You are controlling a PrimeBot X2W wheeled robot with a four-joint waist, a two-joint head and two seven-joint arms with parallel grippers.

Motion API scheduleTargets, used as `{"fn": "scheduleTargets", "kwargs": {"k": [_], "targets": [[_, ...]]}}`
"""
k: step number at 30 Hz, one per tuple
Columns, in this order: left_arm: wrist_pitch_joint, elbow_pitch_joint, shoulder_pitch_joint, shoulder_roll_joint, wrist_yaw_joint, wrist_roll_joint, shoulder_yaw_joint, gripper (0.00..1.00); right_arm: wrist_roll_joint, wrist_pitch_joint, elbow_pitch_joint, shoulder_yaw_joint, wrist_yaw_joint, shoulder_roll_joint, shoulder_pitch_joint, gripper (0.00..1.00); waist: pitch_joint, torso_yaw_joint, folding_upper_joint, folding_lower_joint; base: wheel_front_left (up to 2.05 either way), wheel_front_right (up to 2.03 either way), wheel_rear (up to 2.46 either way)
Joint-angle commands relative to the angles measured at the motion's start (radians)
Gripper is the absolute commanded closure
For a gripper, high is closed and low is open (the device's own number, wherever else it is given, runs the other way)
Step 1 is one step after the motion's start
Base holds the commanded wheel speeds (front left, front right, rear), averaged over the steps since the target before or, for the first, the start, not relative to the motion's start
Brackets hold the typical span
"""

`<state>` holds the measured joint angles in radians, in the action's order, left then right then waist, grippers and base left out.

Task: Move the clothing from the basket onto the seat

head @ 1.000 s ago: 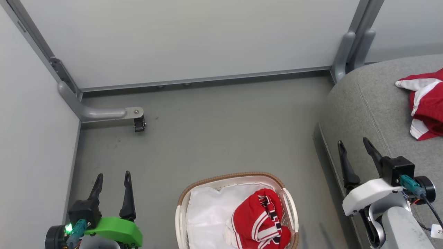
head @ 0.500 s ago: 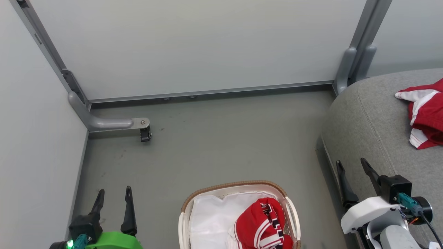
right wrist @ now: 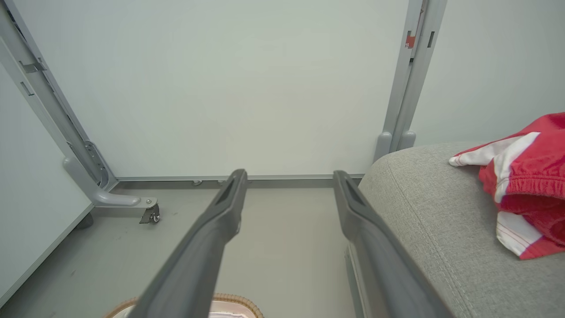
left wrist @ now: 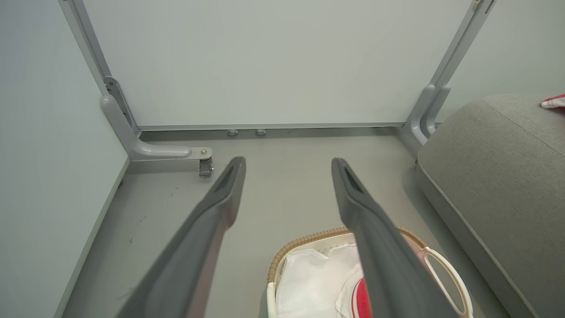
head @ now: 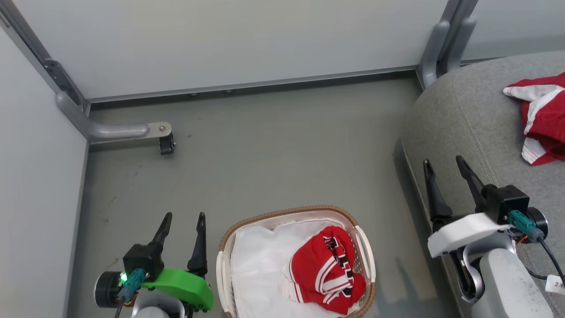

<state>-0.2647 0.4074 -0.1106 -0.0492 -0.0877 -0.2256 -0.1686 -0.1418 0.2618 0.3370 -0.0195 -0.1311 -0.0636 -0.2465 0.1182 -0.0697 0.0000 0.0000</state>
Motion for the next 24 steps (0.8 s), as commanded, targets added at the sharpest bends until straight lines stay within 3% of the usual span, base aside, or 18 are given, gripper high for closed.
{"fn": "scheduleTargets", "kwargs": {"k": [1,19,24], "targets": [[0.001,0.007,-0.041,-0.003,-0.003,-0.002,-0.013,0.0,-0.01,0.005,-0.012,0.005,0.001,0.0,-0.024,0.0,0.092,-0.038,0.0,0.0,0.0,0.0,0.0],[0.001,0.201,-0.334,-0.005,-0.032,0.041,-0.194,0.0,-0.098,0.005,-0.12,0.043,0.001,0.012,-0.234,0.0,0.45,-0.165,0.0,0.0,0.0,0.0,0.0],[0.001,0.26,-0.388,-0.006,-0.036,0.06,-0.193,0.0,-0.133,0.005,-0.139,0.075,0.001,0.012,-0.279,0.0,0.524,-0.211,0.0,0.0,0.0,0.0,0.0]]}}
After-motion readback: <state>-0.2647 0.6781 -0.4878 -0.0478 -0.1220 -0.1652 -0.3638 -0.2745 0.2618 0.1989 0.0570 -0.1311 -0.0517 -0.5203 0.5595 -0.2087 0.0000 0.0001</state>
